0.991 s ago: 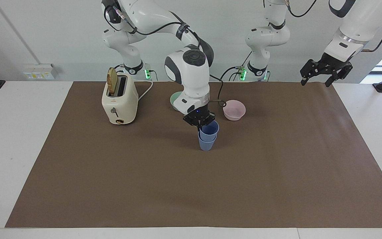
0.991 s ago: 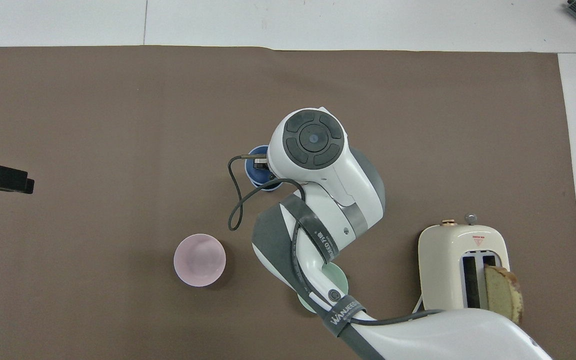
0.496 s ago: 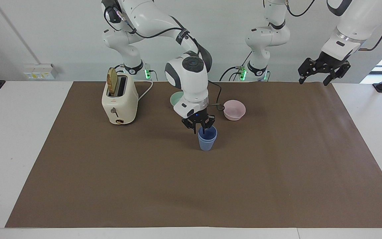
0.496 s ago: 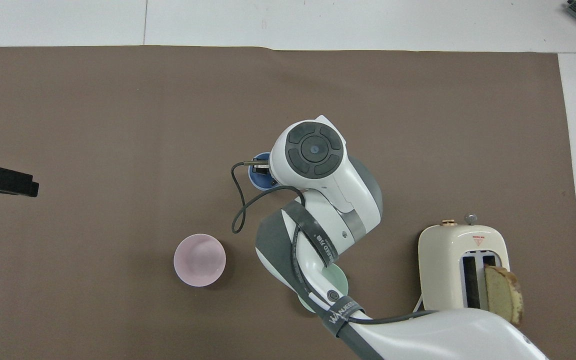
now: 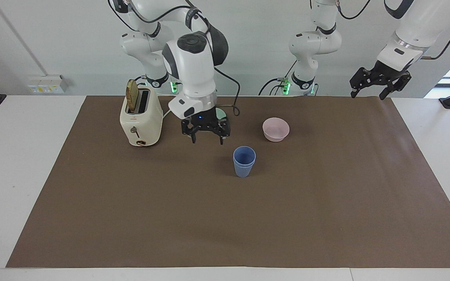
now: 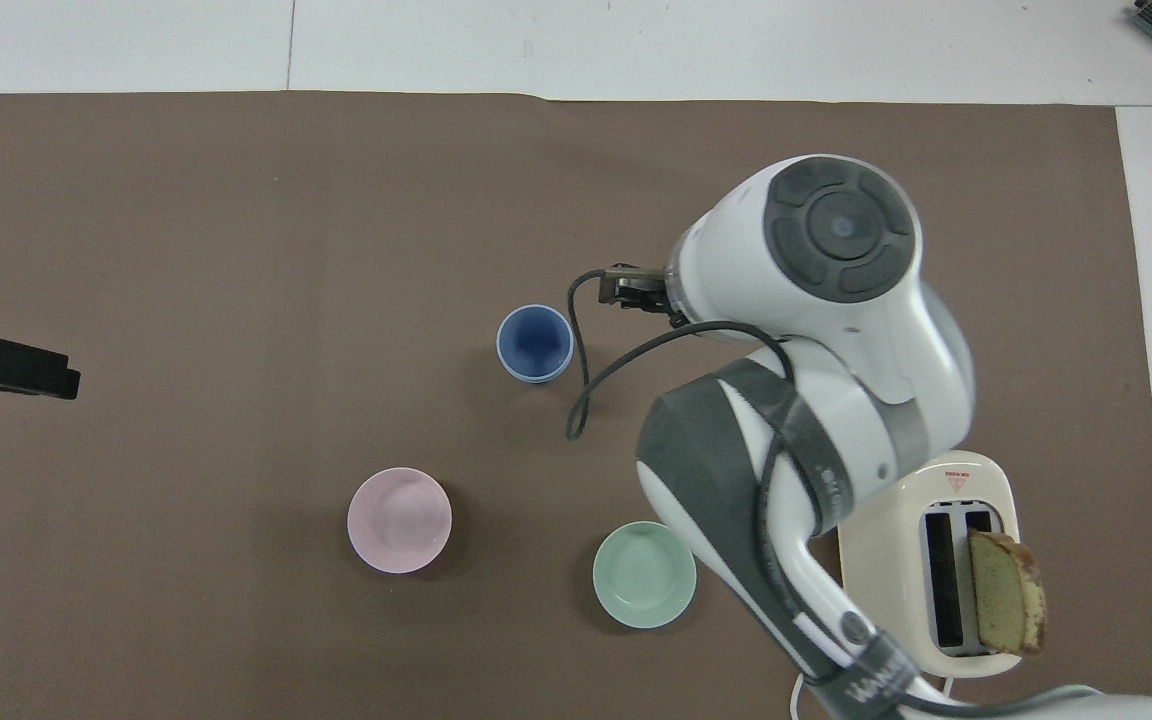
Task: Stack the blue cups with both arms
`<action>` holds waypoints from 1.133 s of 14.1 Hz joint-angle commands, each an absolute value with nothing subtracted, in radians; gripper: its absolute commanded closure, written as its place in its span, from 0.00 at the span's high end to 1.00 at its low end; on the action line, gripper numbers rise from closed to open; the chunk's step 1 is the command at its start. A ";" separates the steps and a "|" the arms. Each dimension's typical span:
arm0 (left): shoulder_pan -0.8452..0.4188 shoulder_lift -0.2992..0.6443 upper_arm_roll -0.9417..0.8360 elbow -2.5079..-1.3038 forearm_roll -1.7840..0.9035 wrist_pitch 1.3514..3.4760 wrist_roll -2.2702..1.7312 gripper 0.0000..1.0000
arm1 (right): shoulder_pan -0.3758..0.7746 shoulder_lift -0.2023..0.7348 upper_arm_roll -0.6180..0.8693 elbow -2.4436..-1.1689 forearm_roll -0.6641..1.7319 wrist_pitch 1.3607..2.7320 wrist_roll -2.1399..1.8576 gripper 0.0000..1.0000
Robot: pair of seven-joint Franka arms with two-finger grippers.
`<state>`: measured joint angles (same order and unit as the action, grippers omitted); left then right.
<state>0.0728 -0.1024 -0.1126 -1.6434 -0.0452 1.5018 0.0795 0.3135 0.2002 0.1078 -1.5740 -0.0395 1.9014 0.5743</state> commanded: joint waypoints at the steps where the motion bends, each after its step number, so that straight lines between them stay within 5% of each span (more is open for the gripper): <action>1: 0.071 -0.121 -0.114 -1.649 -0.032 1.483 0.072 1.00 | 0.235 0.106 0.121 -1.618 -0.026 1.824 0.490 1.00; 8: 0.072 -0.123 -0.115 -1.654 -0.035 1.502 0.067 1.00 | 0.074 0.052 0.112 -1.451 -0.044 1.614 0.253 1.00; 16: 0.071 -0.123 -0.115 -1.654 -0.037 1.503 0.074 1.00 | -0.040 -0.043 0.107 -1.555 -0.025 1.494 0.152 1.00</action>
<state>0.0728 -0.1042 -0.1142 -1.6433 -0.0452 1.4997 0.0773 -0.0143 0.0074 0.0972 -1.4856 -0.0393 1.4888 0.1827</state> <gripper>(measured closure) 0.000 0.000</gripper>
